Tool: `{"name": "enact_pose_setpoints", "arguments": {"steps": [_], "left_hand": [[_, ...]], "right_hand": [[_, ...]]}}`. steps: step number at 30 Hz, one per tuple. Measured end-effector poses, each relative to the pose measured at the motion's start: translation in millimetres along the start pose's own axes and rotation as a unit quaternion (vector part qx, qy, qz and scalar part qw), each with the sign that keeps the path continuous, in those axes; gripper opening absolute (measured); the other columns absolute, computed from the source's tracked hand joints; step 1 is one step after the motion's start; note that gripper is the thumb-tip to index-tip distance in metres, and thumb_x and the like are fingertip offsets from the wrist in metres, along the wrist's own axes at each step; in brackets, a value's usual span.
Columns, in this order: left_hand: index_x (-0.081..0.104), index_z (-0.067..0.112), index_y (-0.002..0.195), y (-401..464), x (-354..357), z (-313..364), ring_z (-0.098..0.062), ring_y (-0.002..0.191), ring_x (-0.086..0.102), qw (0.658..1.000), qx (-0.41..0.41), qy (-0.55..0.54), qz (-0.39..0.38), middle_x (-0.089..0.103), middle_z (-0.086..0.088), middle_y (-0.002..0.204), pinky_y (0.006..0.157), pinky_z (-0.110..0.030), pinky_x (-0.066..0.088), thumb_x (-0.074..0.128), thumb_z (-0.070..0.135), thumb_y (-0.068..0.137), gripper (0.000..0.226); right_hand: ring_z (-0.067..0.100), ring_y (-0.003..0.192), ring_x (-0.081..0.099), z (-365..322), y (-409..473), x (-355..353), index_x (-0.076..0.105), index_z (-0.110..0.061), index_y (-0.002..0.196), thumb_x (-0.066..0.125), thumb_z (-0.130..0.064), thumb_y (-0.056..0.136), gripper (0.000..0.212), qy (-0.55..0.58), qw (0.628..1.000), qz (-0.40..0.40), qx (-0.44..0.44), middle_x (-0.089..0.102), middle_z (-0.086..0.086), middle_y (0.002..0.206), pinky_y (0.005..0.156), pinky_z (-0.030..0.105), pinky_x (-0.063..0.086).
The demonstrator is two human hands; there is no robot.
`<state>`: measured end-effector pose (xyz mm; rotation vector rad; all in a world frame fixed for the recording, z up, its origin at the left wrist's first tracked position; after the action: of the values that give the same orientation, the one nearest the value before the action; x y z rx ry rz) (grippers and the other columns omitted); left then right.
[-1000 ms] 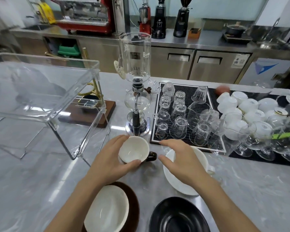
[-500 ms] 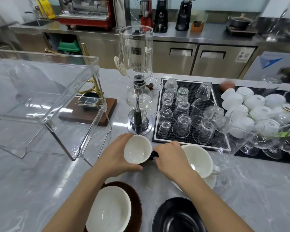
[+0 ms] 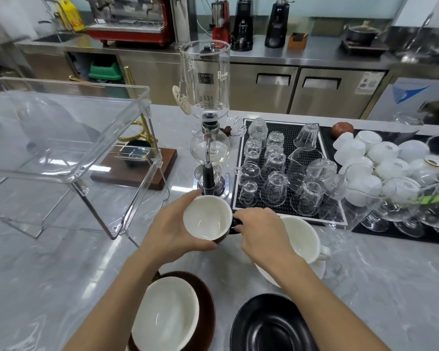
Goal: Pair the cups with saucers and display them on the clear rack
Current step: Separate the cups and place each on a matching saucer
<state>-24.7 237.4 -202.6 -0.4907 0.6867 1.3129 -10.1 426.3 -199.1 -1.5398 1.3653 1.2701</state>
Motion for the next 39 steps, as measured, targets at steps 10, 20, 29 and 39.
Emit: {"name": "enact_pose_setpoints", "arguments": {"steps": [10, 20, 29, 39], "left_hand": [[0.046, 0.039, 0.142, -44, -8, 42, -0.007, 0.115, 0.056, 0.998, 0.056, -0.013, 0.012, 0.059, 0.017, 0.129, 0.099, -0.036, 0.05, 0.094, 0.05, 0.042, 0.112], [0.046, 0.034, 0.145, -94, 21, 78, -0.001, 0.124, 0.054, 0.991, 0.12, -0.031, -0.048, 0.059, 0.018, 0.135, 0.107, -0.029, 0.044, 0.097, 0.051, 0.043, 0.115], [0.046, 0.038, 0.142, -132, 65, 81, 0.001, 0.127, 0.053, 0.988, 0.109, -0.056, -0.097, 0.058, 0.022, 0.135, 0.105, -0.035, 0.048, 0.092, 0.056, 0.043, 0.111], [0.044, 0.046, 0.14, -156, 93, 77, 0.003, 0.125, 0.05, 0.984, 0.112, -0.045, -0.133, 0.053, 0.032, 0.131, 0.107, -0.026, 0.042, 0.089, 0.056, 0.047, 0.104]], "right_hand": [[0.022, 0.094, 0.061, 3, -58, -30, 0.068, -0.022, 0.097, 0.061, -0.016, 0.087, 0.013, 0.096, 0.995, 0.037, -0.001, 0.069, -0.003, 0.095, 0.075, 0.041, 0.049], [0.006, 0.093, 0.06, 23, -153, -40, 0.07, -0.025, 0.102, 0.06, -0.021, 0.084, 0.02, 0.191, 0.978, 0.053, 0.06, 0.069, -0.014, 0.097, 0.082, 0.02, 0.046], [0.0, 0.086, 0.059, 40, -213, -29, 0.067, -0.03, 0.098, 0.06, -0.016, 0.084, 0.021, 0.217, 0.971, 0.046, 0.094, 0.062, -0.023, 0.09, 0.076, 0.012, 0.042], [0.0, 0.084, 0.058, 51, -248, -9, 0.064, -0.032, 0.097, 0.061, -0.017, 0.085, 0.019, 0.219, 0.968, 0.042, 0.11, 0.06, -0.025, 0.088, 0.074, 0.013, 0.043]]}}
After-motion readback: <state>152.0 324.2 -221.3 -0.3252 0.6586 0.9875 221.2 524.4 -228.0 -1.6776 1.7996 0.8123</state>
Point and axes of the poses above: each hand's wrist, its own y-axis towards the middle knuckle, its own x-axis out of the palm, z = x × y, the point moved 4 cm from there along y, towards the middle knuckle
